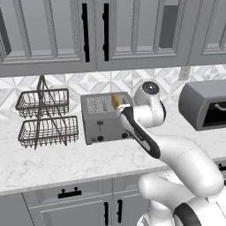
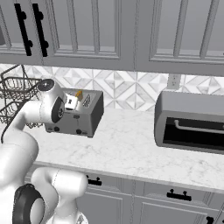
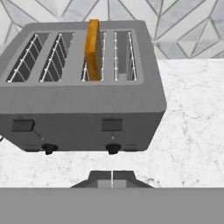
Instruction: Start the toaster. Once the lever pops up, take the bread to the plate on the dining counter.
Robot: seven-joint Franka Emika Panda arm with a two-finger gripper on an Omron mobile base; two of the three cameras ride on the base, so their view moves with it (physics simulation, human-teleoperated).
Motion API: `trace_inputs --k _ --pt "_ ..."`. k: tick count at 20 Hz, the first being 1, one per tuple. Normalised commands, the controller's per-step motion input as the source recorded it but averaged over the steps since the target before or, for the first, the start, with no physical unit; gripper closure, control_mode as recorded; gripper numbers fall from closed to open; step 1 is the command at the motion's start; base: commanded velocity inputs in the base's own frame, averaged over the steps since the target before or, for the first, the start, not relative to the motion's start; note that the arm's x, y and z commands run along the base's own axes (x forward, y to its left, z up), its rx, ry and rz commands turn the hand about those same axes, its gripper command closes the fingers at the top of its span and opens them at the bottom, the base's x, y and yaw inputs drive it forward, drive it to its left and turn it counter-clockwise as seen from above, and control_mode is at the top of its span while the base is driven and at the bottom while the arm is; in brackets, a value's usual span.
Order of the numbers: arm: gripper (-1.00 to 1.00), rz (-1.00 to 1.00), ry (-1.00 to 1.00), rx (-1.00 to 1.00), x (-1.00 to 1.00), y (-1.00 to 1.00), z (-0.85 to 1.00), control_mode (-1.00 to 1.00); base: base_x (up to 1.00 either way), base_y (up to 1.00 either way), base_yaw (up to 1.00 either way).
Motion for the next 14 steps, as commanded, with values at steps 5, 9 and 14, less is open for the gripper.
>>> trace_inputs --k 5,9,14 --pt "1.0 0.0 0.0 0.0 0.25 0.0 -0.11 -1.0 0.0 0.0 0.0" --pt "1.0 0.0 0.0 0.0 0.13 0.0 -0.21 -1.0 0.0 0.0 0.0" --pt "1.0 0.0 0.0 0.0 0.2 0.0 -0.1 -1.0 0.0 0.0 0.0"
